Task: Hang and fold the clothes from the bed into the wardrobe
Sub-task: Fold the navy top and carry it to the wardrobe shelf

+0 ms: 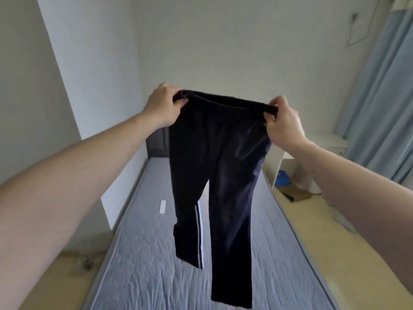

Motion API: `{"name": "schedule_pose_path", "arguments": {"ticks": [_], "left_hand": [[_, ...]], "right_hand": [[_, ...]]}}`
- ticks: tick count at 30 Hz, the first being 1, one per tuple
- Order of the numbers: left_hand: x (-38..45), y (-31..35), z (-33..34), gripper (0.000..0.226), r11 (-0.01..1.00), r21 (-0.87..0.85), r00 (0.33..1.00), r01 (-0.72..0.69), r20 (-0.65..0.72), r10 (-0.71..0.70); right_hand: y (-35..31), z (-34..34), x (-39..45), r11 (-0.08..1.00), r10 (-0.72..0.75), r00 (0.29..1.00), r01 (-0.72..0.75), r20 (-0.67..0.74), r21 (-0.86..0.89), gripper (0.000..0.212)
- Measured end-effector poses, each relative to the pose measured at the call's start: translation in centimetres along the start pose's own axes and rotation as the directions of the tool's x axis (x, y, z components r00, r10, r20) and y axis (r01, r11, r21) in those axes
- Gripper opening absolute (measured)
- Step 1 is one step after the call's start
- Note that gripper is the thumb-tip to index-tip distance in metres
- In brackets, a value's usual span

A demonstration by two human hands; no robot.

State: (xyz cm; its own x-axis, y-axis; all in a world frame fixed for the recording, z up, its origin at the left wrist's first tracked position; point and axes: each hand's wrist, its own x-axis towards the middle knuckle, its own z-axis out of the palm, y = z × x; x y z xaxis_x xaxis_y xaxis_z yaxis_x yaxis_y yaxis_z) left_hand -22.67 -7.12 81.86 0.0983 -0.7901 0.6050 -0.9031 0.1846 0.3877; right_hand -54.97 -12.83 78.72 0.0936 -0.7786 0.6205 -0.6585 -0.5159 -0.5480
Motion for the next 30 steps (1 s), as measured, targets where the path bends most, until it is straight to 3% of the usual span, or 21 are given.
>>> {"name": "schedule_pose_path", "arguments": {"ticks": [4, 8, 11, 15, 21, 26, 30], "left_hand": [[0.5, 1.5, -1.7, 0.021, 0.996, -0.023, 0.995, -0.081, -0.053, 0.080], [-2.6, 1.7, -0.1, 0.024, 0.989, -0.059, 0.990, -0.135, -0.039, 0.133], [-7.7, -0.1, 3.2, 0.020, 0.988, -0.088, 0.991, -0.129, 0.033, 0.132], [-17.6, -4.2, 10.1, 0.011, 0.993, -0.121, 0.959, -0.012, 0.278, 0.046], [-34.9, -10.5, 23.3, 0.007, 0.976, 0.004, 0.750, 0.216, 0.640, -0.169], [-49.2, -13.6, 32.5, 0.017, 0.938, 0.120, 0.507, 0.326, 0.815, -0.281], [-57.7, -14.5, 37.8, 0.020, 0.922, 0.158, 0.371, 0.354, 0.881, -0.294]], "right_hand": [[-0.8, -2.3, 0.0, 0.996, -0.081, 0.995, 0.082, -0.060, 0.031, 0.011], [0.8, -2.3, -3.4, 0.994, -0.069, 0.997, 0.071, -0.029, 0.078, 0.015], [3.6, -1.0, -8.5, 0.992, -0.036, 0.997, 0.028, 0.067, 0.121, 0.026], [9.1, 3.1, -17.7, 0.993, 0.077, 0.946, -0.101, 0.315, 0.062, 0.031], [18.5, 11.8, -33.3, 0.957, 0.275, 0.687, -0.266, 0.673, -0.119, 0.027], [26.0, 18.1, -45.6, 0.888, 0.426, 0.412, -0.362, 0.806, -0.285, 0.020], [30.3, 21.4, -54.5, 0.845, 0.480, 0.167, -0.351, 0.861, -0.403, 0.019]]}}
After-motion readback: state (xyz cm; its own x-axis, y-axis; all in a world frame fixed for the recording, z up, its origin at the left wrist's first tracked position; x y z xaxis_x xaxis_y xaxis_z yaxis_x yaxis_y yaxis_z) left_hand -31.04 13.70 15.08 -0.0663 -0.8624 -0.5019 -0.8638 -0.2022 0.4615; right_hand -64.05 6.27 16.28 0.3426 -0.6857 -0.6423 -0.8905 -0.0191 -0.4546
